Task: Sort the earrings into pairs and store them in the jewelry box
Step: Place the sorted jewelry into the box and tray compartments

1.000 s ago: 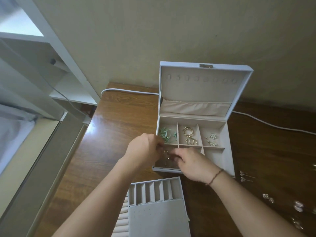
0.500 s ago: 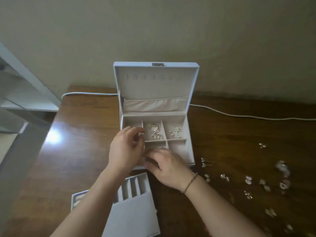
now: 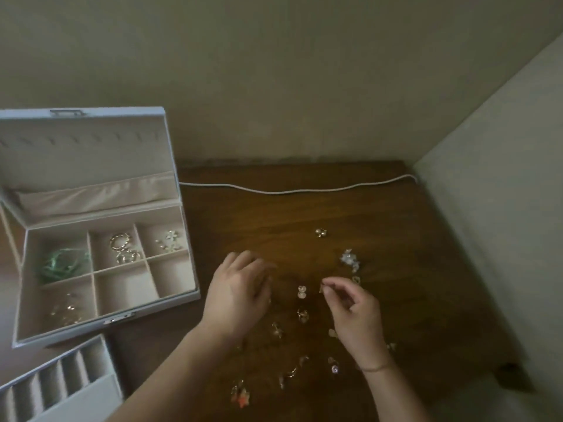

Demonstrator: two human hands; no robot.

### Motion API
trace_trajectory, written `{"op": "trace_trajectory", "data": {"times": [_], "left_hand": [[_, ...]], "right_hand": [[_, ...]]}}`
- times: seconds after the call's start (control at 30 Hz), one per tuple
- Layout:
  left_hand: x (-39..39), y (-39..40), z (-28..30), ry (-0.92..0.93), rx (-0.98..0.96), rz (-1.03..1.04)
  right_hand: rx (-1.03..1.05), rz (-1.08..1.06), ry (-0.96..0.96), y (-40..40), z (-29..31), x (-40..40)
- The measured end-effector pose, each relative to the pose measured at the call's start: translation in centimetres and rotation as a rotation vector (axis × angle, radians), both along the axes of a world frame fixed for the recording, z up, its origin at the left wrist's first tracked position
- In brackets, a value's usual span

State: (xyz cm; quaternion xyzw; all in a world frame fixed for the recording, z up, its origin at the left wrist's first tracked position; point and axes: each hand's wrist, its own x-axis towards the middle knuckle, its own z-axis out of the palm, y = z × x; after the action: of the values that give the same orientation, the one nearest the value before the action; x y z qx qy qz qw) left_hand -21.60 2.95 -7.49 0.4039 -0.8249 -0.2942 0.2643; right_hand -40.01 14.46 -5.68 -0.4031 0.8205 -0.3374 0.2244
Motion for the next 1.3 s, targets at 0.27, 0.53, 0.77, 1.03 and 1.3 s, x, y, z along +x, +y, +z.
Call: {"op": "trace_trajectory", "data": {"times": [0.27,0.53,0.77,1.03,1.3], "left_hand": [[-9.5,0.6,-1.1,-0.137,0.204,-0.025],[-17.9,0.1,-2.7,-0.39,0.237,-0.228],[-21.5,-0.1,-3.8,-0.478,0.113,-0.237],[-20.9,0.3,-4.6,-0.285,0.202,-0.158],[-17.8,-2.1,-2.6,-0.148,0.433,-0.091]], "right_hand": [[0.228,-0.176,0.01,-0.5,-2.0,-9.9],[0.393,-0.051,0.138,-3.8,-4.7,-12.6],[0.316,0.001,0.131,-3.4,-5.8,-14.3],[0.136,-0.019,-0.114,-2.6,-4.7,-15.6],[0.072,-0.092,-0.134,-3.8,-3.3,-14.3]]}}
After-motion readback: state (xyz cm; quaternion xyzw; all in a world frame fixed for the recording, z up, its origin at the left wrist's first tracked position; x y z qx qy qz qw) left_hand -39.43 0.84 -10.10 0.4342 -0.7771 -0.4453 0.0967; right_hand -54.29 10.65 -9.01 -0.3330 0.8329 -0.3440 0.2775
